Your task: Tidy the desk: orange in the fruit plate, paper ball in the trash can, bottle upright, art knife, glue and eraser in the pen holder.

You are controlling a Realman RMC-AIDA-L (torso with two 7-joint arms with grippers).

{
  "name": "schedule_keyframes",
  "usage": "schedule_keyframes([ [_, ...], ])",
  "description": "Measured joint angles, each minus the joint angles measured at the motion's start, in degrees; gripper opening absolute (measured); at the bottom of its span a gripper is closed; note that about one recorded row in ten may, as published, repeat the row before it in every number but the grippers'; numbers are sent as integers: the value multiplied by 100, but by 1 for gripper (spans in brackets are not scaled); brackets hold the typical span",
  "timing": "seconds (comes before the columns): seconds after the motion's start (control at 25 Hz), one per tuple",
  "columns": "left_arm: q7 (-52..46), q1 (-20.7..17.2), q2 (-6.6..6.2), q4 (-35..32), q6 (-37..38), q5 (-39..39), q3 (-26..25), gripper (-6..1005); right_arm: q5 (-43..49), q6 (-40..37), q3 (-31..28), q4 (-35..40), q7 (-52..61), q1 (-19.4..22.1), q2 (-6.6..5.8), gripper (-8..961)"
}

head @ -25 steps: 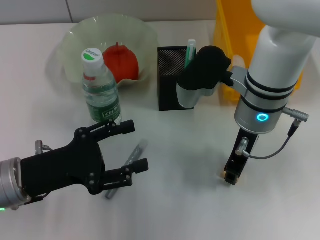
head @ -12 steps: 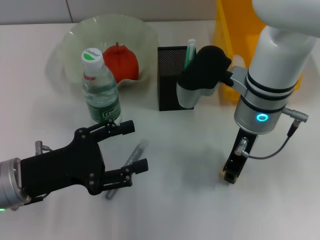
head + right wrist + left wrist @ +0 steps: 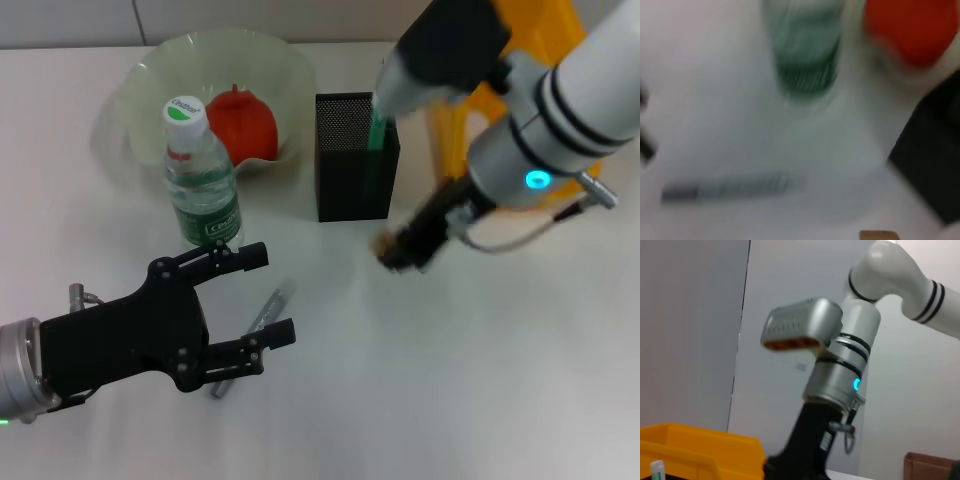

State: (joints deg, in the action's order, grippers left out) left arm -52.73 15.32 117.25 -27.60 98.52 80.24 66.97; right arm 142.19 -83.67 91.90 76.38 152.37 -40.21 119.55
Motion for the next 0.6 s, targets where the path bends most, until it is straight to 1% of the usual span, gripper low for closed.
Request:
schedule_keyframes([
  [0.04,3,-1,-1,0,-4,0,0,792,-119,276,-106,117,-112,185,5,260],
  [0.08,28,-2,2,0,-5,0,0,792,-560,889,-293,197,-444,544,4,260],
  [0.12,28,-2,2,0,-5,0,0,792,-560,889,-293,197,-444,544,4,260],
  [0.16,51,-2,4,0,-4,0,0,792,-891,1229,-381,181,-649,727,3,260],
  [0.24,71,-3,7,0,-3,0,1,792,-1692,1956,-510,25,-1268,1108,3,260],
  [0.28,77,-3,9,0,-4,0,0,792,-2574,2518,-547,-235,-2030,1400,2,260],
  [0.32,77,-3,9,0,-4,0,0,792,-2574,2518,-547,-235,-2030,1400,2,260],
  [0.44,78,-3,14,0,-7,0,0,792,-3955,2981,-558,-764,-3412,1675,1,260],
  [0.48,79,-3,18,0,-7,0,0,792,-4888,3166,-562,-1316,-4401,1746,3,260],
  [0.52,79,-3,18,0,-7,0,0,791,-4888,3166,-562,-1316,-4401,1746,3,259],
  [0.56,79,-3,20,0,-8,0,0,791,-5331,3226,-563,-1618,-4922,1752,4,259],
  [0.6,79,-3,23,0,-8,0,0,791,-6260,3240,-564,-2221,-5911,1697,2,259],
])
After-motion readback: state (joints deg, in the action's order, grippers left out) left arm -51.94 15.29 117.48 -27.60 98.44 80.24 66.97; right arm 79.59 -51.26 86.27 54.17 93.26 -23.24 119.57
